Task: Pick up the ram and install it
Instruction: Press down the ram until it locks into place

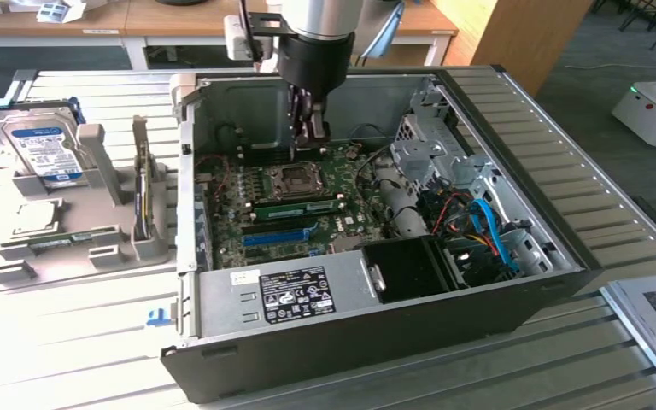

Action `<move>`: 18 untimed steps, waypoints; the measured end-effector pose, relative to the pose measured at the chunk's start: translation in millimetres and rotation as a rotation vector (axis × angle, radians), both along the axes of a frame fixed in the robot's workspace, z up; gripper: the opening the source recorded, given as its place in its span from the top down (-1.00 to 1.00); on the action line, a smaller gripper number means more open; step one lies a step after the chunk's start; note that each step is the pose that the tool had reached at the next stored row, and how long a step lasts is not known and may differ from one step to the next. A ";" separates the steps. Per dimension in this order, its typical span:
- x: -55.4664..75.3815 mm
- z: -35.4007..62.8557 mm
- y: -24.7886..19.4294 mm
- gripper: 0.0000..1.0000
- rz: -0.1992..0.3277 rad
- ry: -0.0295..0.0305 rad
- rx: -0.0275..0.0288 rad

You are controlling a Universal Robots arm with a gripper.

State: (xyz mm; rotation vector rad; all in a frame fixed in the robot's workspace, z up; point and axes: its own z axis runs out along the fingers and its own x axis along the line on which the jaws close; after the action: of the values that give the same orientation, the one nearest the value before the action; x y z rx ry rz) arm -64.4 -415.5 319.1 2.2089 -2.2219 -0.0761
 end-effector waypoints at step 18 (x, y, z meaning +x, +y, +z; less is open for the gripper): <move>8.9 0.0 0.0 0.80 0.001 -0.0027 0.0000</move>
State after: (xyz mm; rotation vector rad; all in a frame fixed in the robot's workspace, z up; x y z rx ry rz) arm -55.5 -415.5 319.1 2.2120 -2.2217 -0.0732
